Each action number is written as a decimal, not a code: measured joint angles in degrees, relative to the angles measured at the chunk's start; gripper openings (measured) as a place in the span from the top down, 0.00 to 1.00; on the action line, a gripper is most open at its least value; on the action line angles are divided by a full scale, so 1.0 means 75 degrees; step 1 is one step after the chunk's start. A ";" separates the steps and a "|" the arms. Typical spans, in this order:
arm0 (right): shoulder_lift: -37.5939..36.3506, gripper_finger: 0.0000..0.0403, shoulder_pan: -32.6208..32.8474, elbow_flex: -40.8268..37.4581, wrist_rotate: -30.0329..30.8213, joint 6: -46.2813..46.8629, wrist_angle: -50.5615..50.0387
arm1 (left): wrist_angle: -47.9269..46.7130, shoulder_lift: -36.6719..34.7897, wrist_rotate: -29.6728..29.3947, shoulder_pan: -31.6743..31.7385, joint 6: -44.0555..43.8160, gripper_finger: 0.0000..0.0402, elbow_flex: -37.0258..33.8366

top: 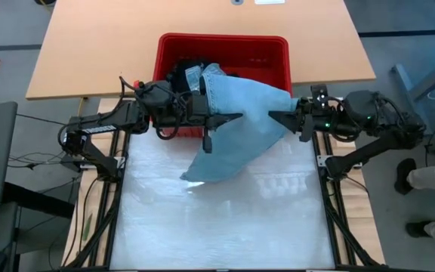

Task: Fold Laundry from Bin
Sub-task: Fold the light blue pants

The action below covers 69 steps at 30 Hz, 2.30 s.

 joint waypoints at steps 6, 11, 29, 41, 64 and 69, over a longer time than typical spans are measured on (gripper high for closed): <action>-0.0004 0.88 0.0097 -0.0002 -0.0086 -0.0657 0.0012 | -0.0322 -0.0009 0.0177 -0.0003 -0.0173 0.94 0.0000; -0.0056 0.92 0.0264 0.0066 -0.0175 -0.1614 -0.0039 | -0.0682 -0.0139 0.1000 0.0136 -0.2376 0.78 0.0000; -0.0085 0.91 0.0501 0.0169 -0.1156 -0.2254 -0.0963 | -0.1936 -0.0534 0.2578 0.1014 -0.8256 0.53 0.0000; 0.0002 0.91 0.0909 0.0169 -0.1155 -0.2515 -0.0906 | -0.1658 -0.0561 0.2686 0.0904 -0.9534 0.53 -0.0339; -0.0135 0.91 0.0828 0.0175 -0.1149 -0.3384 0.0391 | -0.0157 -0.0979 0.2007 -0.0025 -0.7545 1.00 -0.0566; -0.0020 0.91 0.0839 0.0177 -0.1171 -0.3011 0.0408 | 0.0351 -0.1056 0.1888 -0.0333 -0.6903 1.00 -0.0565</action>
